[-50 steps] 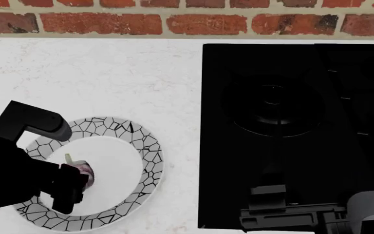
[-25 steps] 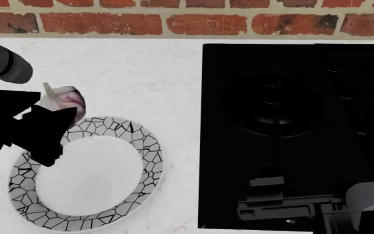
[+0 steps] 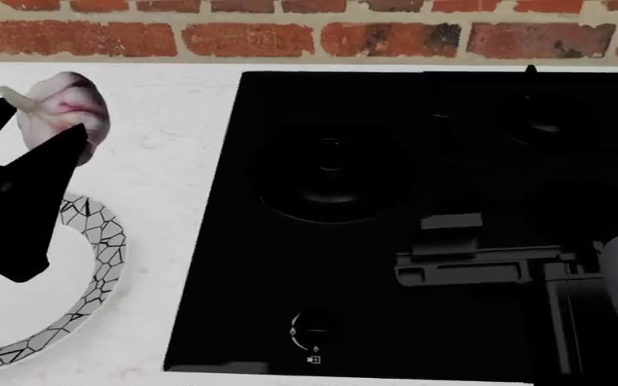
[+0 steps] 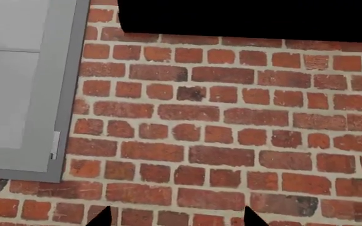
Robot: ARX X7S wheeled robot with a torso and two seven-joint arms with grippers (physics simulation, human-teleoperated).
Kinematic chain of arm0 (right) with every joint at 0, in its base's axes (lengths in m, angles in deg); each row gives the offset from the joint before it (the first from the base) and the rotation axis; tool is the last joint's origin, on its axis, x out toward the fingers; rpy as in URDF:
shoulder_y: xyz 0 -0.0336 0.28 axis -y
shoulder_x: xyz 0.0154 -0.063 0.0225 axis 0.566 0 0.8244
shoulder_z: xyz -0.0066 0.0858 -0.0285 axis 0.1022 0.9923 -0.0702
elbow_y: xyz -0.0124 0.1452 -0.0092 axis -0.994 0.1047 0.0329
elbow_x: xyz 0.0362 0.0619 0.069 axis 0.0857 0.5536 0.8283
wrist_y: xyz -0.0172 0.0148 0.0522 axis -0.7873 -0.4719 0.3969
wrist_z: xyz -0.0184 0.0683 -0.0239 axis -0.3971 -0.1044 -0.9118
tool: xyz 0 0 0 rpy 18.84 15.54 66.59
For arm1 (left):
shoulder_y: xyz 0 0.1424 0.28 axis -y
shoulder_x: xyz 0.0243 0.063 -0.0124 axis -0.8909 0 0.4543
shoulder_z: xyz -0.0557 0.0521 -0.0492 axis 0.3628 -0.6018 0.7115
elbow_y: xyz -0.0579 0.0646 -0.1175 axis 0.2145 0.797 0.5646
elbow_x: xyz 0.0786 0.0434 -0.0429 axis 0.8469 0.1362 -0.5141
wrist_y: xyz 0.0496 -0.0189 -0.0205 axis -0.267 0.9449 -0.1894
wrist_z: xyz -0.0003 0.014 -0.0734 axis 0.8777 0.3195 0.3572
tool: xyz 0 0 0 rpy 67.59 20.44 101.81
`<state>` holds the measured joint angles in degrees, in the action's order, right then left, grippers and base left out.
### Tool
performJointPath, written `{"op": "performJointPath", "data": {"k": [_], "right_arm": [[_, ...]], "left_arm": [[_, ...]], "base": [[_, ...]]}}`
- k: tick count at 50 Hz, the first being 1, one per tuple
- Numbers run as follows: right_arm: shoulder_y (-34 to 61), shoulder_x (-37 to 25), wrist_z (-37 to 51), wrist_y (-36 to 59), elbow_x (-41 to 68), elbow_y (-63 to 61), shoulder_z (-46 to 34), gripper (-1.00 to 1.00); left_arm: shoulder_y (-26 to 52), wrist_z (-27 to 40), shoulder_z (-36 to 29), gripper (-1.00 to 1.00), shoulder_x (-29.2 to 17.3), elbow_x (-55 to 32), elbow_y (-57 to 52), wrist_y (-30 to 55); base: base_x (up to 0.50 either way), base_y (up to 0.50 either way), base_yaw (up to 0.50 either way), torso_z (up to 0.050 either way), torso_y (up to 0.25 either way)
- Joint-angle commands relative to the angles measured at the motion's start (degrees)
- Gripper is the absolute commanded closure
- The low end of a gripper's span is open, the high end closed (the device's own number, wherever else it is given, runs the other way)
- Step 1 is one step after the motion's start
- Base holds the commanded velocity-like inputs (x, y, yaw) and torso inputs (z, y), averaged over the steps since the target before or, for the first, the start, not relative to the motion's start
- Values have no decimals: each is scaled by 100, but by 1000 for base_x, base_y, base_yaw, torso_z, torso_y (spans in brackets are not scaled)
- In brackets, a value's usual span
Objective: Pick the garlic from the plate and place it in the pan.
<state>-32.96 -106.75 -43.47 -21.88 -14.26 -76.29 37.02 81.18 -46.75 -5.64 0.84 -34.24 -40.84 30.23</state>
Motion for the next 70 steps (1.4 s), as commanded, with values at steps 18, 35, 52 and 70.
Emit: {"op": "performJointPath", "data": {"k": [18,35,52,70], "right_arm": [[235,-145,197,290,215,-74,259,-100],[289,-173,339,421,313,-213,307,-100],[569,-300,391,613,522,-293,396,-100],[1190,-558,737,1114,927,-664,786,-100]], "left_arm": [[-419,76,267,100,32,-177,-219,-352],[-496,-112,216,100,1,-38,-155,-398],[-440,2,141,100,15,-93,-161,-427],[-195,158,171,100,-153,-283,-214,-426]], "base": [[0,-500,0,0,0],[0,-500,0,0,0],[0,-500,0,0,1],[0,-500,0,0,0]]}}
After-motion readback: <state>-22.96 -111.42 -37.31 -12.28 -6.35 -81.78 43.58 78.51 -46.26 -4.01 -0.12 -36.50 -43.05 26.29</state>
